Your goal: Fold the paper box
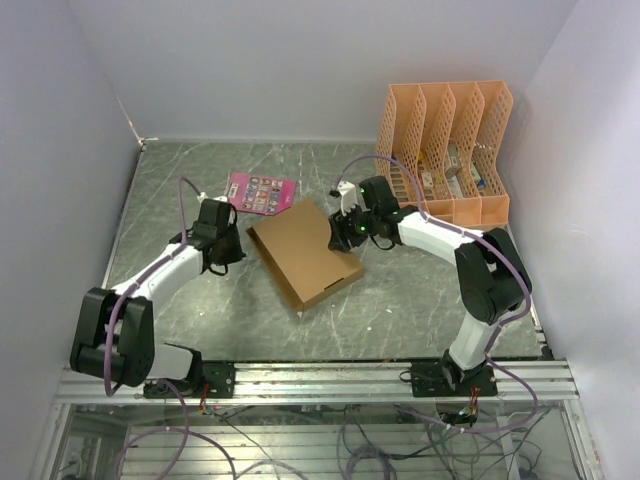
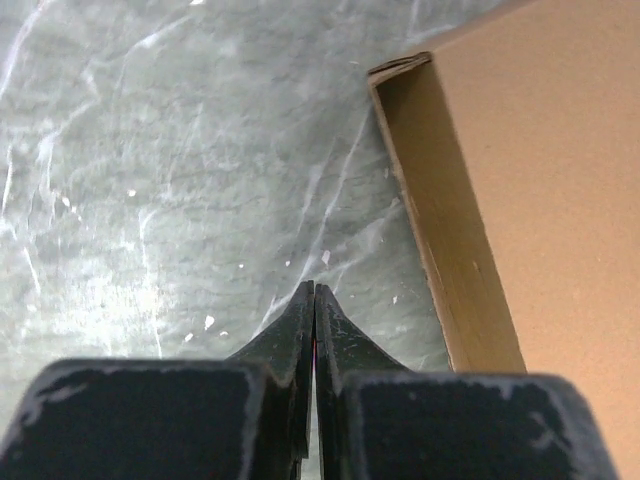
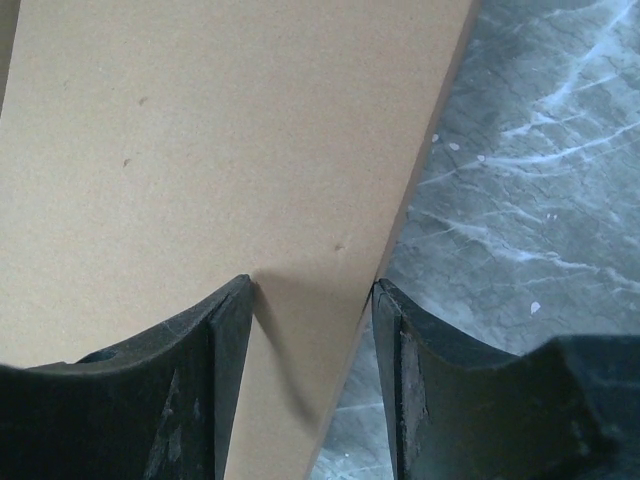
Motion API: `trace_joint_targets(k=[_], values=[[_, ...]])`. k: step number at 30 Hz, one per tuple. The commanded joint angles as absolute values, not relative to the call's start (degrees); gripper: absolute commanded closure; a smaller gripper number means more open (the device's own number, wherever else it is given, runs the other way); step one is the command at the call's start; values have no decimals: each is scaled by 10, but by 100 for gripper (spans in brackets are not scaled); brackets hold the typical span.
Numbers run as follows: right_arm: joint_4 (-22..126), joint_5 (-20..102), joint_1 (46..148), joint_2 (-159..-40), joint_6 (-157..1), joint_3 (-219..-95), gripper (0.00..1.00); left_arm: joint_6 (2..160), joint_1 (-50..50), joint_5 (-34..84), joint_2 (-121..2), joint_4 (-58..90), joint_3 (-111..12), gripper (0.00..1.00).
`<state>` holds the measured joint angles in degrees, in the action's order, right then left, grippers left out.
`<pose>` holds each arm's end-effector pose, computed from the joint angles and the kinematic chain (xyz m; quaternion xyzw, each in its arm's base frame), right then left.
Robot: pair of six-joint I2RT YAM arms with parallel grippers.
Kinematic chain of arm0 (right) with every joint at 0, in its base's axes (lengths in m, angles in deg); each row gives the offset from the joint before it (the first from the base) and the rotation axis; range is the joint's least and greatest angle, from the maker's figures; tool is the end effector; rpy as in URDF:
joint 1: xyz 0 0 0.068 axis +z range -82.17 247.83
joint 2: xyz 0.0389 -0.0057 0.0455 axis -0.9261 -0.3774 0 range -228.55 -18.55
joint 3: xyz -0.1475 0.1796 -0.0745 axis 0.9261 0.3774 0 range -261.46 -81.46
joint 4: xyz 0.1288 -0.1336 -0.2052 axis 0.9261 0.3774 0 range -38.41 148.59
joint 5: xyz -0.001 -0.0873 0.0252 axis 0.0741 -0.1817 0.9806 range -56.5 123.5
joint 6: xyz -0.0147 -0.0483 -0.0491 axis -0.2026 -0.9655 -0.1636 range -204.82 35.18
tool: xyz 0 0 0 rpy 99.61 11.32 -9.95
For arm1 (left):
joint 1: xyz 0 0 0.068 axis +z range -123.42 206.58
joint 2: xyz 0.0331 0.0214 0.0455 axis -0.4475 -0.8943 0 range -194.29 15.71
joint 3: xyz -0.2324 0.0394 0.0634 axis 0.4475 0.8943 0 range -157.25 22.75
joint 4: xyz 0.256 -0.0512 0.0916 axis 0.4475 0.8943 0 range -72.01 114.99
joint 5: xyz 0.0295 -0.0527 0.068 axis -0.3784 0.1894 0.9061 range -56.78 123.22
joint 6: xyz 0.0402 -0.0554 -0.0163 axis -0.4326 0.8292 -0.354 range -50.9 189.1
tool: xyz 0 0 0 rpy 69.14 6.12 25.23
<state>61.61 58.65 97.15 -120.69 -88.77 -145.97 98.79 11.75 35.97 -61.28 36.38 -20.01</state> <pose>0.3347 0.2161 0.1373 -0.3358 0.8495 0.2754 0.2994 0.2877 -0.0733 0.1399 -0.1300 0.9381 -0.1004 0.3051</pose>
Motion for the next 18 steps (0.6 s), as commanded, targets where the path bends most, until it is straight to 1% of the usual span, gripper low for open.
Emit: trace_joint_targets(k=[1, 4, 6, 7, 9, 12, 16, 18], values=[[709, 620, 969, -1242, -956, -1465, 50, 858, 124, 300, -641, 360, -245, 93], [735, 645, 968, -1264, -985, -1496, 48, 772, 124, 224, -686, 362, -278, 93], [751, 660, 964, -1275, -988, -1519, 47, 744, 116, 167, -671, 350, -270, 93], [755, 666, 964, -1276, -988, -1526, 46, 737, 101, 160, -650, 343, -259, 93], [756, 674, 943, -1271, -983, -1533, 43, 740, 57, 175, -595, 338, -237, 93], [752, 694, 927, -1254, -976, -1526, 38, 799, -25, 193, -501, 313, -182, 93], [733, 712, 912, -1208, -975, -1493, 30, 897, -135, 273, -372, 302, -120, 92], [720, 714, 905, -1179, -981, -1473, 29, 929, -187, 315, -316, 315, -104, 93]])
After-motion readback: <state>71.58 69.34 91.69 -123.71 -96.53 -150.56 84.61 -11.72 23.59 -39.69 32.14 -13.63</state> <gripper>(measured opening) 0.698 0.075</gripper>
